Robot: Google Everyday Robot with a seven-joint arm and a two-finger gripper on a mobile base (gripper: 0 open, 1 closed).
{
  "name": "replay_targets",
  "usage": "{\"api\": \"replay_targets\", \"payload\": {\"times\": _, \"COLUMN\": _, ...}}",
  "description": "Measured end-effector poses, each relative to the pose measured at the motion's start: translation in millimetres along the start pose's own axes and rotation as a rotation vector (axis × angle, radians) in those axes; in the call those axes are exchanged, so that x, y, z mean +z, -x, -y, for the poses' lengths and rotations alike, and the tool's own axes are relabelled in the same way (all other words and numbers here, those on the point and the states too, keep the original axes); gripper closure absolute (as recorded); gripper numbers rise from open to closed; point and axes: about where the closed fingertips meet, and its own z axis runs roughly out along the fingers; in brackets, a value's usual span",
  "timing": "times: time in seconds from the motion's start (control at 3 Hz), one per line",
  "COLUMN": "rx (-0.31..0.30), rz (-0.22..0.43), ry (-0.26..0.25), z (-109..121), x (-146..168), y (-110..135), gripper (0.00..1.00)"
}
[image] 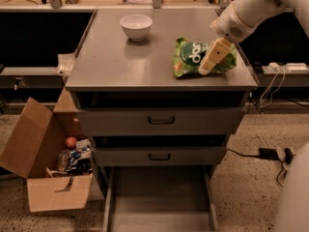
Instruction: Place green rice chip bag into bottom drawer
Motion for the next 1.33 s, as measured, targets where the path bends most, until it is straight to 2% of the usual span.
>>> {"api": "replay_targets", "payload": {"times": 0.33, "rx": 0.003, "rz": 0.0, "ry": 0.03, "z": 9.0, "x": 24.2, "y": -0.9, "gripper": 0.18}}
{"api": "replay_targets", "payload": {"times": 1.0, "rx": -0.037, "rz": 0.017, "ry": 0.07, "z": 11.9, "x": 43.6, "y": 7.0, "gripper": 0.66}}
{"api": "replay_targets", "payload": {"times": 1.33, "rx": -0.133, "rz": 0.113, "ry": 0.041, "z": -10.0, "x": 3.0, "y": 32.2, "gripper": 0.95}}
